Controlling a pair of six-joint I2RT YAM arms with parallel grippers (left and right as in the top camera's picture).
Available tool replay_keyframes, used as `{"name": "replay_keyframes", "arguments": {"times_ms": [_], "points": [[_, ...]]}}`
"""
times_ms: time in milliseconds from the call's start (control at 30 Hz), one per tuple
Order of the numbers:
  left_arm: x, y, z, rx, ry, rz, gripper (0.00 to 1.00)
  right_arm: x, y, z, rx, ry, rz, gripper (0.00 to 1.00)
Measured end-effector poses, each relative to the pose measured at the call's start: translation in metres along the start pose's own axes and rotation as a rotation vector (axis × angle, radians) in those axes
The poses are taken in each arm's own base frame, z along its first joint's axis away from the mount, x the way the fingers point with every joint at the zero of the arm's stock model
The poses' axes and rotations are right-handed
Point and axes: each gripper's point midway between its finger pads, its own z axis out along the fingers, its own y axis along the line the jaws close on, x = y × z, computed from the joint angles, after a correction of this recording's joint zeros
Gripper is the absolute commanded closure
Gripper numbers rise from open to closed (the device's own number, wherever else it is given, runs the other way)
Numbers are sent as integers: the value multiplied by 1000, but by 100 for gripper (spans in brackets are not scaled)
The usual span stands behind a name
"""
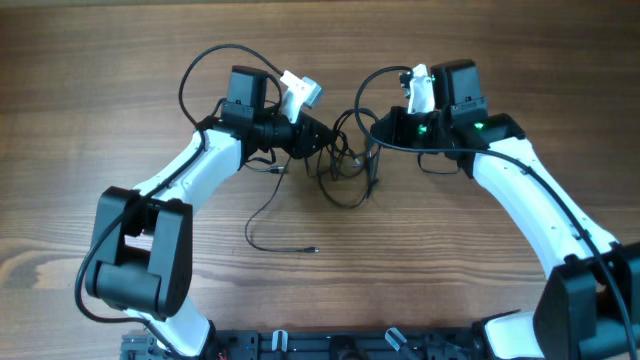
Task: Untangle cables
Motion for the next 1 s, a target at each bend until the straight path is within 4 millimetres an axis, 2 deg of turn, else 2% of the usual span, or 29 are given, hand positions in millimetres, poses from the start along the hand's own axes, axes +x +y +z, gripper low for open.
{"name": "replay_keyframes", "arguments": {"times_ms": [233, 467, 667, 700, 800, 867, 933, 1000], "points": [[1, 1, 2, 2, 3, 0, 65, -10, 20, -26, -31, -71, -36, 95], [2, -3, 4, 8, 8, 5, 64, -10, 20, -26, -32, -73, -37, 95], [3, -21, 16, 41, 22, 42, 65, -10, 20, -26, -31, -72, -37, 96], [2, -24, 18, 51, 19, 51, 72, -10, 20, -26, -32, -73, -37, 95], [-2, -28, 18, 72, 5, 69, 76, -10, 21, -26, -32, -72, -38, 95], [-2, -29, 18, 75, 3, 74, 64, -10, 21, -26, -32, -74, -38, 95], [-3, -29, 18, 75, 3, 79, 59, -11, 21, -27, -33, -76, -39, 96], [-2, -29, 18, 75, 4, 74, 58, -11, 21, -27, -33, -76, -40, 95]]}}
